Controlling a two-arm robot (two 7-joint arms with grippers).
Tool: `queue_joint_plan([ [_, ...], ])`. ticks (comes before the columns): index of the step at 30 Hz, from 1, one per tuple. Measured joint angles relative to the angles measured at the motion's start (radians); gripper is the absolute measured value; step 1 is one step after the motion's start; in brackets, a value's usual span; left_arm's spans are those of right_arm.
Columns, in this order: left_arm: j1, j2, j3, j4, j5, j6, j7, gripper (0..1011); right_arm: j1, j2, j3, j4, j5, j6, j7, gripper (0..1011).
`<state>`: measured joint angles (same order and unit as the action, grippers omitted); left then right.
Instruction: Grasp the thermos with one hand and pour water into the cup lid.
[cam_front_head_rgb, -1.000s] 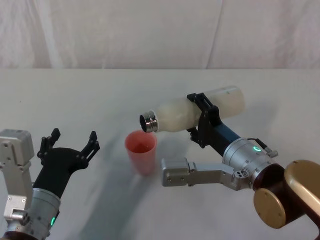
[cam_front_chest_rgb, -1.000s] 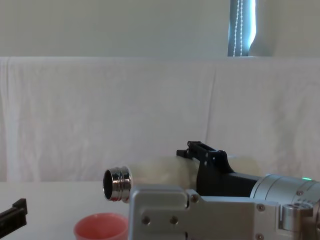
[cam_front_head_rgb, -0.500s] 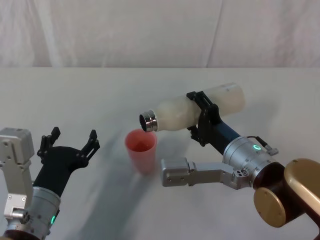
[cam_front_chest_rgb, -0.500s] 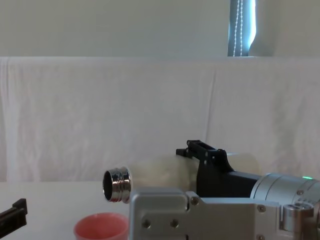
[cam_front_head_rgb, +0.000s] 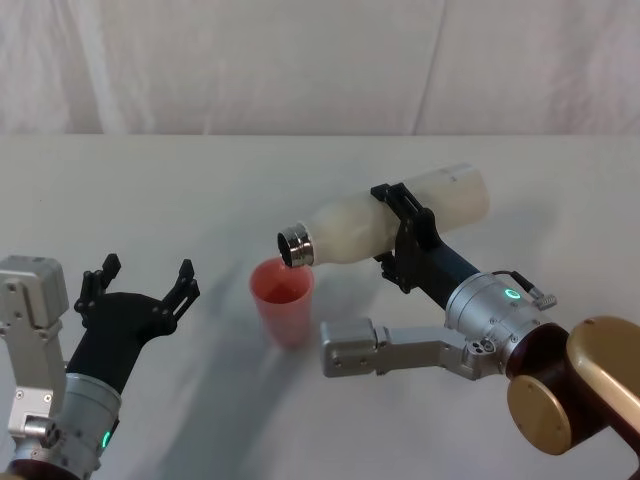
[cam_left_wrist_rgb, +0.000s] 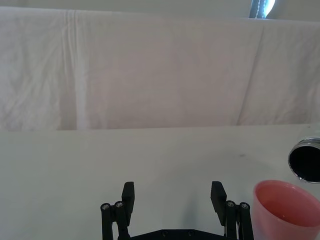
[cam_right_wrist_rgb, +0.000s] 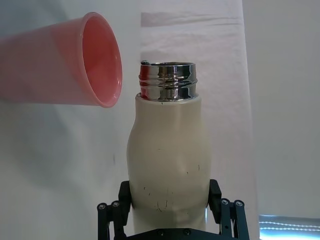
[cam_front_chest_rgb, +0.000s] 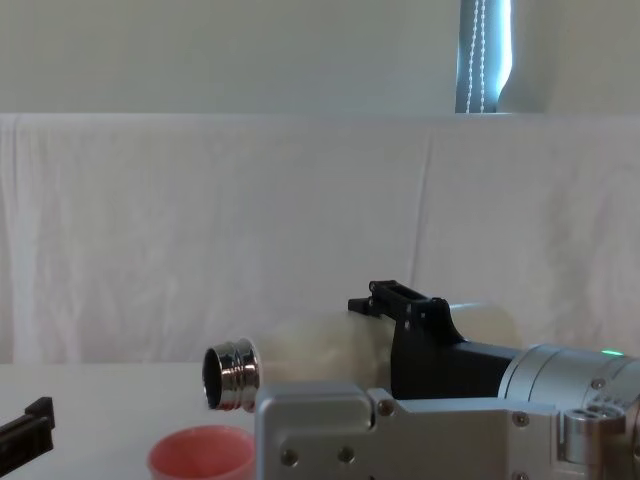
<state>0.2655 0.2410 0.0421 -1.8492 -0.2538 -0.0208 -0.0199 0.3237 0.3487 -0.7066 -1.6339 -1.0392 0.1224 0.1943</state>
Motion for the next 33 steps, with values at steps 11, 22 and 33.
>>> queue_joint_plan([
  [11,0.000,0.000,0.000,0.000,0.000,0.000,0.000,1001,0.002,0.008,-0.004,-0.008,-0.012,0.006,0.008,948],
  [22,0.000,0.000,0.000,0.000,0.000,0.000,0.000,1001,0.004,0.010,-0.004,-0.010,-0.013,0.006,0.010,948],
  [33,0.000,0.000,0.000,0.000,0.000,0.000,0.000,1001,0.008,0.013,-0.006,-0.012,-0.021,0.008,0.014,948],
])
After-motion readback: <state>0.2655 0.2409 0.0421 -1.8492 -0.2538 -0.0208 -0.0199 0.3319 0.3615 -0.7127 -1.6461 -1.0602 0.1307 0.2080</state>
